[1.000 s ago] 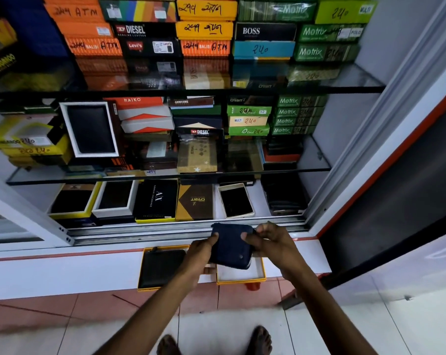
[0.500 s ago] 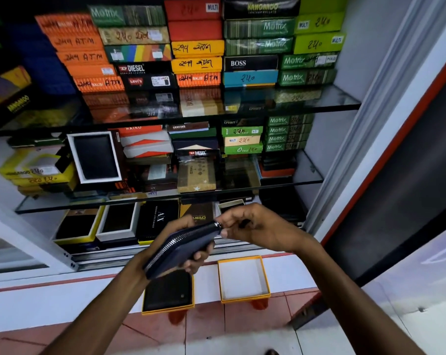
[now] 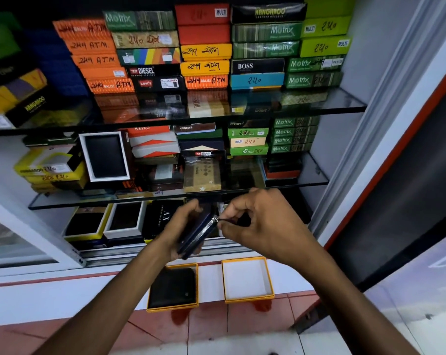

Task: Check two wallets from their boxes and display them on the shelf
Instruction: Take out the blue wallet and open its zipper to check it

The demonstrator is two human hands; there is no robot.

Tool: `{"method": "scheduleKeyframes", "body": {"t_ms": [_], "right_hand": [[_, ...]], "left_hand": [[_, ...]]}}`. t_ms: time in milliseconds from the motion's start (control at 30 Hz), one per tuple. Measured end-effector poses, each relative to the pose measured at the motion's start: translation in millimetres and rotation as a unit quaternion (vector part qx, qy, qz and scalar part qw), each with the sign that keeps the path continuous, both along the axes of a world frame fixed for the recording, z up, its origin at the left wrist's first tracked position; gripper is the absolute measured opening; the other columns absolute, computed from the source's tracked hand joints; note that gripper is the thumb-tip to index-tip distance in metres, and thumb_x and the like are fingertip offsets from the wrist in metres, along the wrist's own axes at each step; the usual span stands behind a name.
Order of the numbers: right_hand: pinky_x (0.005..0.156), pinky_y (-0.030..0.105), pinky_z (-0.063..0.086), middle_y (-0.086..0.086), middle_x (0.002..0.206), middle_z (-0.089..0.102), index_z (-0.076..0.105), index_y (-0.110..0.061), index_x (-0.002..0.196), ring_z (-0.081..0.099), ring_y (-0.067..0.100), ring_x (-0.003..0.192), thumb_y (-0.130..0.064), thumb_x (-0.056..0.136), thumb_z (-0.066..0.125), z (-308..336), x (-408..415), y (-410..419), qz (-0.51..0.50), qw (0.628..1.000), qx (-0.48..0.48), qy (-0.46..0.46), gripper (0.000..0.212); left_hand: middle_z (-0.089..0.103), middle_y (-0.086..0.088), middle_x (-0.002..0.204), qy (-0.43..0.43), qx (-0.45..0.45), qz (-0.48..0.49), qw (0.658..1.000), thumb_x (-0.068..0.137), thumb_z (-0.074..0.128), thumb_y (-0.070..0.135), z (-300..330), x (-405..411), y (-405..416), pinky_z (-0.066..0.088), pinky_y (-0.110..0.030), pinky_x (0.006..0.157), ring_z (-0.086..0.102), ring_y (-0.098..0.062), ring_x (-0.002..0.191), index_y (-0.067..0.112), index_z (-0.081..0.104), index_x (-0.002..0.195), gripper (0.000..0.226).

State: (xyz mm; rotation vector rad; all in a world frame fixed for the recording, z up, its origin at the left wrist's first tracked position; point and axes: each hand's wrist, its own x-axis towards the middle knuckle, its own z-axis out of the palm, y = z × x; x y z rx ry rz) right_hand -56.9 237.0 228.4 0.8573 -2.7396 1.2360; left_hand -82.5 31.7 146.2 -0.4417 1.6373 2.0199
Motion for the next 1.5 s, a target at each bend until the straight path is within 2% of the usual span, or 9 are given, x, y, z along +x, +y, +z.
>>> {"method": "scheduleKeyframes", "body": {"t_ms": [200,400,633,833,967,1200,1300,1367,1500], "right_hand": [[0.048,0.004,0.036,-0.011,0.071,0.072,0.079,-0.022,0.084,0.056,-0.011,0.053,-0.026,0.082,0.075,-6.7,-19.9,18.0,-0.090,0.995,-0.052,-0.007,0.006],[0.059,0.018,0.051,-0.007,0.069,0.074,0.080,-0.028,0.084,0.059,-0.001,0.056,-0.035,0.077,0.079,-29.3,-45.6,27.0,-0.159,0.987,-0.037,-0.006,0.010],[0.071,0.035,0.061,-0.014,0.078,0.077,0.078,-0.030,0.086,0.070,-0.002,0.074,-0.038,0.080,0.074,-38.1,-49.4,20.9,-0.202,0.978,-0.058,0.010,0.011],[0.072,0.033,0.060,-0.013,0.085,0.076,0.077,-0.028,0.089,0.069,0.004,0.078,-0.035,0.082,0.072,-35.3,-35.2,6.1,-0.225,0.971,-0.069,0.045,0.011],[0.079,0.034,0.057,-0.011,0.091,0.077,0.078,-0.026,0.092,0.066,0.006,0.089,-0.031,0.082,0.072,-46.2,-22.3,-6.7,-0.213,0.972,-0.080,0.062,0.012],[0.080,0.025,0.052,-0.016,0.092,0.074,0.077,-0.029,0.096,0.060,0.005,0.093,-0.033,0.084,0.071,-53.2,-16.2,-7.3,-0.197,0.975,-0.077,0.067,0.014],[0.082,0.027,0.051,-0.017,0.094,0.072,0.075,-0.031,0.095,0.059,0.006,0.096,-0.035,0.086,0.068,-52.6,-19.2,-3.2,-0.202,0.972,-0.079,0.087,0.012],[0.083,0.029,0.051,-0.017,0.094,0.072,0.074,-0.031,0.093,0.058,0.005,0.095,-0.033,0.088,0.068,-51.2,-21.6,1.1,-0.217,0.967,-0.083,0.107,0.009],[0.077,0.031,0.052,-0.018,0.092,0.072,0.073,-0.031,0.088,0.056,0.009,0.090,-0.027,0.087,0.069,-47.6,-26.6,8.5,-0.238,0.958,-0.082,0.138,0.006]], "left_hand": [[0.073,-0.006,0.078,-0.020,0.021,-0.026,0.999,0.082,0.060,0.043,-4.3,-4.1,-13.5,0.048,-0.031,0.065,0.067,-0.020,0.066,0.014,0.062,0.113,0.042],[0.076,-0.011,0.102,0.010,0.058,-0.093,0.994,0.048,0.096,0.026,-11.3,-0.9,-40.2,0.059,-0.038,0.082,0.073,-0.021,0.088,0.010,0.077,0.101,0.059],[0.075,-0.012,0.073,-0.035,0.028,0.020,0.999,0.069,0.074,0.021,8.6,-2.0,-24.5,0.058,-0.026,0.042,0.073,-0.022,0.055,0.002,0.065,0.102,0.039],[0.076,-0.020,0.086,-0.022,0.073,0.143,0.987,0.075,0.075,0.014,22.3,-14.6,-0.5,0.063,-0.038,0.057,0.076,-0.032,0.066,0.001,0.059,0.121,0.050],[0.076,-0.015,0.067,-0.010,0.135,0.204,0.970,0.085,0.067,0.005,35.4,-19.6,23.3,0.061,-0.043,0.047,0.075,-0.027,0.059,0.003,0.057,0.114,0.031],[0.073,-0.018,0.059,0.001,0.187,0.264,0.946,0.086,0.066,0.004,46.5,-22.8,44.7,0.060,-0.045,0.053,0.073,-0.029,0.053,0.002,0.057,0.092,0.010],[0.072,-0.022,0.084,0.022,0.209,0.277,0.938,0.087,0.066,0.007,43.0,-19.2,46.1,0.060,-0.049,0.082,0.070,-0.033,0.081,0.003,0.057,0.102,0.018],[0.075,-0.020,0.076,0.027,0.213,0.268,0.939,0.088,0.066,0.009,38.1,-13.9,45.7,0.052,-0.049,0.093,0.067,-0.032,0.088,0.005,0.057,0.102,0.017],[0.077,-0.013,0.070,0.024,0.205,0.232,0.951,0.088,0.064,0.011,26.0,-2.5,40.3,0.061,-0.039,0.073,0.069,-0.026,0.083,0.008,0.059,0.100,0.013]]}}
